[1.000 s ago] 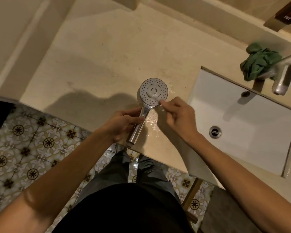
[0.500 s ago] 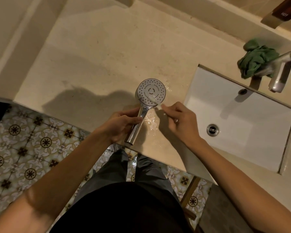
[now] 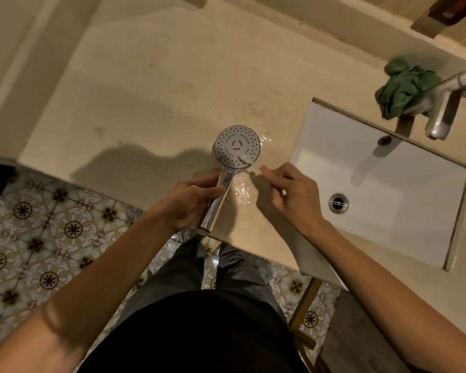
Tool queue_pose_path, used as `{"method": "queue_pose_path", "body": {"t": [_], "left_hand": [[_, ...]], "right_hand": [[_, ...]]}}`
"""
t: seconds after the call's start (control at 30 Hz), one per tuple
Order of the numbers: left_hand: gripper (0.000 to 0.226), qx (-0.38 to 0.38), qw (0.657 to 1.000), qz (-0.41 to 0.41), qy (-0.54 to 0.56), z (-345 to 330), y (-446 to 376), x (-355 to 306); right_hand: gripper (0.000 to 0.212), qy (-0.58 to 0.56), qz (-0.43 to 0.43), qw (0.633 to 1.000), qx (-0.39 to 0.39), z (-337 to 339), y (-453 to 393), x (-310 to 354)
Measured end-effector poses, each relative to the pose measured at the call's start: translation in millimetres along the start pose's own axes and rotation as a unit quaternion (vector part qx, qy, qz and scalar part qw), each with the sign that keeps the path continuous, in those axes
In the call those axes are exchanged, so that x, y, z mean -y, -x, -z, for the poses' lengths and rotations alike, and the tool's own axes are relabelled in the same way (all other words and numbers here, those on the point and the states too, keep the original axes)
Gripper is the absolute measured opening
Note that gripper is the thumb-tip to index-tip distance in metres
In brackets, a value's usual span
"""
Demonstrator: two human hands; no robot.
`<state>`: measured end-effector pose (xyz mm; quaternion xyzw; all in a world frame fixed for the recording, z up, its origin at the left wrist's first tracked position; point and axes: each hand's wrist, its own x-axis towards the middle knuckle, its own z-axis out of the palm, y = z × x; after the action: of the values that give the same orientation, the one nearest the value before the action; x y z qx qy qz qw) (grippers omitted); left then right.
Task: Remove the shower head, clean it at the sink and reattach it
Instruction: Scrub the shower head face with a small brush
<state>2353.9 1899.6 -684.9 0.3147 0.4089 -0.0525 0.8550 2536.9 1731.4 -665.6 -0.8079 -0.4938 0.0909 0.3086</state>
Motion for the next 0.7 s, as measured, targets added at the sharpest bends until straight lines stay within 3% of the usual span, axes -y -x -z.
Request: {"method": "queue_pose_path", "body": {"t": [0.1, 0.2, 0.4, 0.7], "left_hand": [[0.049, 0.000, 1.000, -0.008, 0.007, -2.8, 0.8, 0.6], [0.044, 0.002, 1.000, -0.007, 0.001, -2.9, 1.8, -0.4], [0.052, -0.006, 1.000, -0.016, -0.025, 0.2, 6.7, -1.1], [0.051, -0.006, 0.997, -0.013, -0.076, 8.3, 15.1, -13.1]], "right_hand": [[0.024, -0.017, -0.029, 0.998, -0.048, 1.6, -0.1, 0.7], [0.034, -0.007, 0.028, 1.000, 0.010, -0.4, 6.9, 8.6], [0.019, -0.009, -0.231, 0.964, -0.128, 2.5, -11.9, -21.9], [0.031, -0.125, -0.359, 0.922, -0.071, -20.1, 1.5, 21.1]]}}
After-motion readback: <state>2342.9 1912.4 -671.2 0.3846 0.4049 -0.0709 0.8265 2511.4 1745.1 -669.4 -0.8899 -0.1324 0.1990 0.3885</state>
